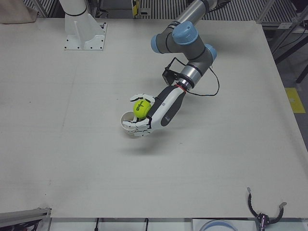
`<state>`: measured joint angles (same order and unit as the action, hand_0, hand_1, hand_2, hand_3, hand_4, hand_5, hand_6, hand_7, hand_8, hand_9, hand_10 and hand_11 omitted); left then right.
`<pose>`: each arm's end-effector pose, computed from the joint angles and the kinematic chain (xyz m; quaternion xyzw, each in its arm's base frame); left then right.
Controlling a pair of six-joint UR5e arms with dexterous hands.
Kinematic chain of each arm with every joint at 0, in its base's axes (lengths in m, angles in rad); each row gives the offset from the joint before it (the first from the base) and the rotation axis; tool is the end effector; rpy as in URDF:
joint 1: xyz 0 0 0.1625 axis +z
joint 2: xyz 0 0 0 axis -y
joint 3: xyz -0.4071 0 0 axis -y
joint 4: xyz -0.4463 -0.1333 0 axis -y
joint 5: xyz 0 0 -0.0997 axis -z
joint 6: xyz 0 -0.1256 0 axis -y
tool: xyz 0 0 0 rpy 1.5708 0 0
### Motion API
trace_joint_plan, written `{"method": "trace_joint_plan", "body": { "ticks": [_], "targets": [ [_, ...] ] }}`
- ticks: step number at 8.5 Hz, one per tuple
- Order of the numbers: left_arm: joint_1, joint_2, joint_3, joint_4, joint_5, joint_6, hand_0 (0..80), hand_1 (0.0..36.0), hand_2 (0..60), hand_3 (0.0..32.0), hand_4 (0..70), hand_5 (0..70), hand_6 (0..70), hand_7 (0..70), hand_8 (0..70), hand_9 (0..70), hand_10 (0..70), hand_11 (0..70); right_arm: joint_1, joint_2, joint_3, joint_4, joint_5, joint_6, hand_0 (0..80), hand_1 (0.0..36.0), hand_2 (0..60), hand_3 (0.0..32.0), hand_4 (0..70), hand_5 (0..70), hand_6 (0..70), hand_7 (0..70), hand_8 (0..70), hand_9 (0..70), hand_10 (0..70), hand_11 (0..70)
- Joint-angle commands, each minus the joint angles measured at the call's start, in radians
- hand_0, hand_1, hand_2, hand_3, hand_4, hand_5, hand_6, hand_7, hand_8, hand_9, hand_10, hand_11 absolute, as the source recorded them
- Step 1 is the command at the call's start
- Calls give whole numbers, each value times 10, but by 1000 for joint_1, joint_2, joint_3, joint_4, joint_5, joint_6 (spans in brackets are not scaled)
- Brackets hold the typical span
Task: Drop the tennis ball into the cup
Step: 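Move the left hand with the tennis ball over the white mug, then open the left hand fingers to release the ball into the mug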
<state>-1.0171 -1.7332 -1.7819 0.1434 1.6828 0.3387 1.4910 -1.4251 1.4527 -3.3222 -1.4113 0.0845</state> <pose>0.2275 -0.5949 0.4700 -0.1185 0.7741 -0.5406 0.3072 0.1039 -0.6229 0.6704 -0.0070 0.6517 -0.7565 0.0536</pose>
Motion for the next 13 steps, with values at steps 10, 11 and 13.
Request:
{"method": "trace_joint_plan", "body": {
  "ticks": [10,11,13],
  "targets": [
    [104,-40,-24,19,-52,3,578,307,156,0,0,50,16,204,0,26,0,2,0,0,2,0,0,0,0,0,0,0,0,0,0,0,0,0,0,0],
    [104,-40,-24,18,-52,3,571,308,164,0,0,46,10,187,0,23,0,0,0,0,2,0,0,0,0,0,0,0,0,0,0,0,0,0,0,0],
    [104,-40,-24,18,-52,3,569,313,192,0,0,43,4,179,0,21,0,0,0,0,2,0,0,0,0,0,0,0,0,0,0,0,0,0,0,0]
  ]
}}
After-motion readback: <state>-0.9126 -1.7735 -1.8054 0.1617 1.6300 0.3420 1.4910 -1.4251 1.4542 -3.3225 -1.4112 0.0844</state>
